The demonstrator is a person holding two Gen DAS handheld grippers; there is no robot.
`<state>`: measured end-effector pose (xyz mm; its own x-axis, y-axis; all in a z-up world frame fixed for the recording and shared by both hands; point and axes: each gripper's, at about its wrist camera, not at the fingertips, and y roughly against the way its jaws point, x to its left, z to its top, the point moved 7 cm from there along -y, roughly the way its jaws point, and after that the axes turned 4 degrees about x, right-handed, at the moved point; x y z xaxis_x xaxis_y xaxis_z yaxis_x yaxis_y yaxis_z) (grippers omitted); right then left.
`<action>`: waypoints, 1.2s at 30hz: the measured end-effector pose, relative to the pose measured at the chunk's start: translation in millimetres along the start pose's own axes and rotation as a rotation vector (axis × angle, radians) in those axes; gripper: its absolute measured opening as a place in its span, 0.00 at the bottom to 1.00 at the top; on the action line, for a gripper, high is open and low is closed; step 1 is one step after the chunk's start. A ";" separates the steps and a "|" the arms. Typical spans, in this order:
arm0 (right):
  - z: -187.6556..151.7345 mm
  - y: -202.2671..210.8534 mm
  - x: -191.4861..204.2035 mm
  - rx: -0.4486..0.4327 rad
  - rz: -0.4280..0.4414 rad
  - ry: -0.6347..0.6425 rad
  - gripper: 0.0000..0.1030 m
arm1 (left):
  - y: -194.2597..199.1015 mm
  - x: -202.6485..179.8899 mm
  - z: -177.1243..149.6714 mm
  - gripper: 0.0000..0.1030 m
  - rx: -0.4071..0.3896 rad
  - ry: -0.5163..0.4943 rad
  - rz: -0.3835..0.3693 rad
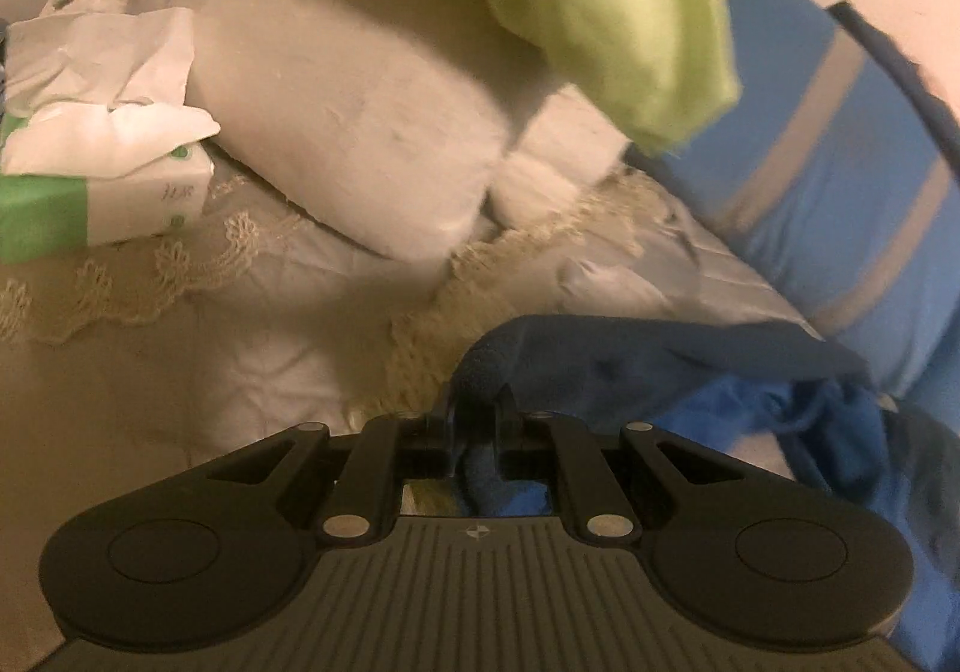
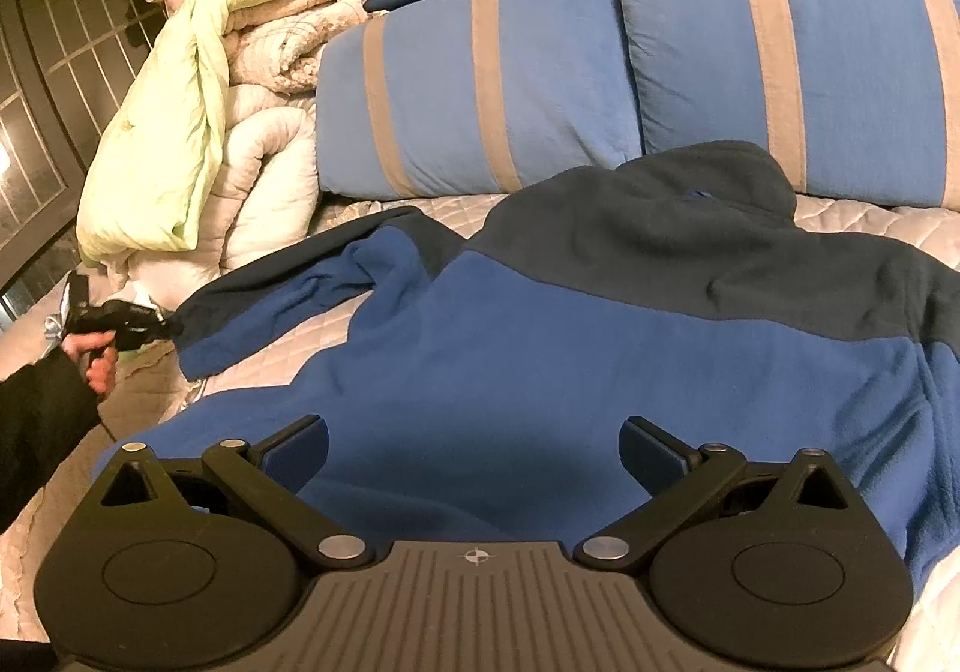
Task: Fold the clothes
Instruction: 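Pull the held sleeve outward away from the jacket body with the left gripper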
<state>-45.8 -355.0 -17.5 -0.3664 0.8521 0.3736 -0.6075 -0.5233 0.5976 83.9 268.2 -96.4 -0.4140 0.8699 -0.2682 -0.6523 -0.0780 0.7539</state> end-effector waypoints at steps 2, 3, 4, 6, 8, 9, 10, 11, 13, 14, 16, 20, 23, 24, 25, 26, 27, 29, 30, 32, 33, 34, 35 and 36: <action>-0.2 -0.7 -0.1 0.001 -0.003 0.001 1.00 | -10.0 1.2 9.0 0.14 -0.001 0.008 0.022; -0.1 -1.0 -0.3 0.002 -0.005 0.000 1.00 | -15.7 2.8 12.0 0.17 0.003 0.022 0.033; 0.1 -1.0 -0.6 0.002 -0.006 -0.001 1.00 | -21.6 4.7 14.8 0.19 0.008 0.037 0.043; 0.0 -1.2 -1.0 0.004 -0.007 -0.003 1.00 | -30.2 10.2 16.6 0.29 0.023 0.102 0.039; -0.8 -0.5 -1.7 0.004 -0.006 -0.003 1.00 | -29.0 15.4 14.8 0.39 0.008 0.183 -0.006; -1.0 -0.2 -2.1 0.003 -0.004 -0.003 1.00 | -26.6 17.0 13.4 0.42 -0.003 0.216 -0.038; -1.0 -0.1 -2.5 0.003 -0.002 -0.004 1.00 | -22.8 17.4 11.0 0.46 -0.010 0.232 -0.065; -0.8 0.0 -2.8 0.002 0.001 -0.006 1.00 | -18.0 17.6 8.3 0.49 -0.013 0.240 -0.081; -0.7 0.4 -3.5 0.002 0.007 -0.009 1.00 | -8.8 19.1 -0.3 0.49 -0.011 0.254 -0.113; -0.8 0.6 -3.7 0.002 0.010 -0.010 1.00 | -4.2 19.9 -4.8 0.49 -0.009 0.261 -0.129; -1.0 0.8 -3.5 0.001 0.014 -0.010 1.00 | 1.9 21.6 -16.8 0.49 0.021 0.277 -0.150; -1.3 0.7 -2.6 0.003 0.021 -0.009 1.00 | 6.0 35.5 -38.5 0.48 0.072 0.395 -0.230; -1.1 0.6 -2.4 0.003 0.024 -0.011 1.00 | 0.2 42.5 -56.2 0.47 0.121 0.510 -0.349; -1.0 0.7 -2.4 0.002 0.024 -0.012 1.00 | -2.5 45.0 -60.8 0.47 0.126 0.541 -0.379; -0.9 0.9 -2.4 0.002 0.024 -0.013 1.00 | -5.2 47.6 -65.3 0.47 0.130 0.570 -0.407; -0.7 1.0 -2.4 0.001 0.024 -0.013 1.00 | -7.8 50.3 -68.8 0.47 0.130 0.592 -0.424; -0.7 1.1 -2.3 0.000 0.024 -0.014 1.00 | -10.5 52.9 -72.0 0.47 0.126 0.610 -0.438; -0.8 1.1 -1.7 -0.002 0.023 -0.014 1.00 | -15.2 58.3 -77.2 0.47 0.121 0.653 -0.462; -0.8 0.9 -1.5 -0.002 0.023 -0.014 1.00 | -17.2 60.1 -79.1 0.46 0.119 0.673 -0.473; -0.8 0.2 -1.1 0.001 0.024 -0.015 1.00 | -20.7 62.2 -80.5 0.39 0.112 0.694 -0.488; -0.8 0.1 -1.2 0.002 0.024 -0.015 1.00 | -22.3 62.4 -80.8 0.38 0.109 0.699 -0.491; -0.7 0.2 -1.4 0.003 0.024 -0.014 1.00 | -25.7 60.4 -80.5 0.36 0.107 0.705 -0.494; -0.6 0.3 -1.7 0.004 0.024 -0.013 1.00 | -28.9 58.5 -80.1 0.34 0.104 0.715 -0.501; -0.6 0.5 -2.0 0.004 0.024 -0.013 1.00 | -32.0 56.7 -79.7 0.34 0.101 0.725 -0.509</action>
<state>-45.8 -357.0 -18.3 -0.3718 0.8390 0.3974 -0.5956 -0.5439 0.5911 30.7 281.2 -183.5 -0.4117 0.2630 -0.8726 -0.8216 0.3072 0.4802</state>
